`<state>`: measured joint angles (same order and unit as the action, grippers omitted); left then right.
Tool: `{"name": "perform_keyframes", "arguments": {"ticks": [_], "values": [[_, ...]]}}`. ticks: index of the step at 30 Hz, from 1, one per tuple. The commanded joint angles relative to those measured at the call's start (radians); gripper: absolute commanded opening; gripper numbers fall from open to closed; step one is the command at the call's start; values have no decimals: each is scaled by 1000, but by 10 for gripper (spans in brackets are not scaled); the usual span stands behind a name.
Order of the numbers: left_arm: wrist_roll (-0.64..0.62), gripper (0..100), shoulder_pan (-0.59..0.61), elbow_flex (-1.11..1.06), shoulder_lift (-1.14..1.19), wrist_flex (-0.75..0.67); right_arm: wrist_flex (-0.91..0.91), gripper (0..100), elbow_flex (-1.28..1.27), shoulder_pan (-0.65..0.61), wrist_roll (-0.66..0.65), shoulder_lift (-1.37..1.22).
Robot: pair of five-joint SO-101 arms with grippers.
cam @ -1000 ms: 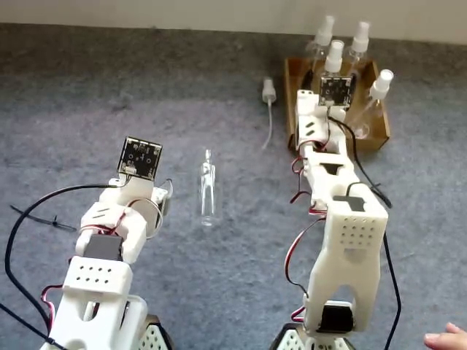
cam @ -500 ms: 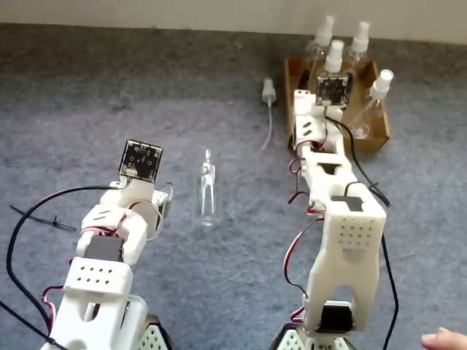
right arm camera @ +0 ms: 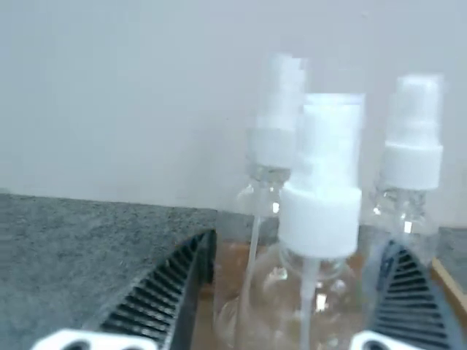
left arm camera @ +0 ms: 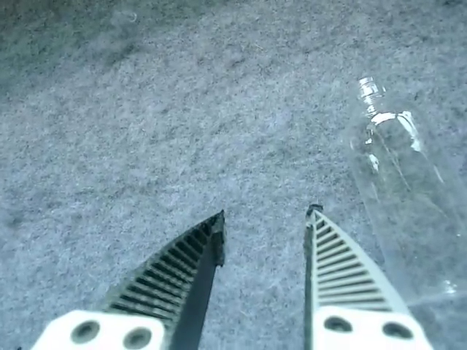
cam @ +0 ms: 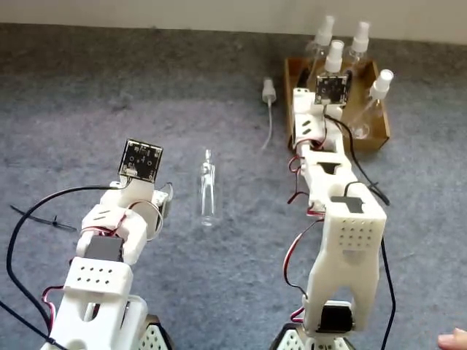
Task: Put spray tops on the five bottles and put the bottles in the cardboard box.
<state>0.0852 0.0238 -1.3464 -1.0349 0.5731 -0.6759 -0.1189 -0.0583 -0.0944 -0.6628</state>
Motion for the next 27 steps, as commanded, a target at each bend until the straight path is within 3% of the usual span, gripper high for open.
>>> {"name": "perform_keyframes", "arguments": {"ticks": [1,20,27], "values": [[8,178,-13,8,-12,-18,-25,318,8,-10,-9,111],[8,178,-13,8,-10,-18,-18,316,5,4,-9,361],[8,178,-13,8,-8,-18,185,316,5,36,-9,545]]}}
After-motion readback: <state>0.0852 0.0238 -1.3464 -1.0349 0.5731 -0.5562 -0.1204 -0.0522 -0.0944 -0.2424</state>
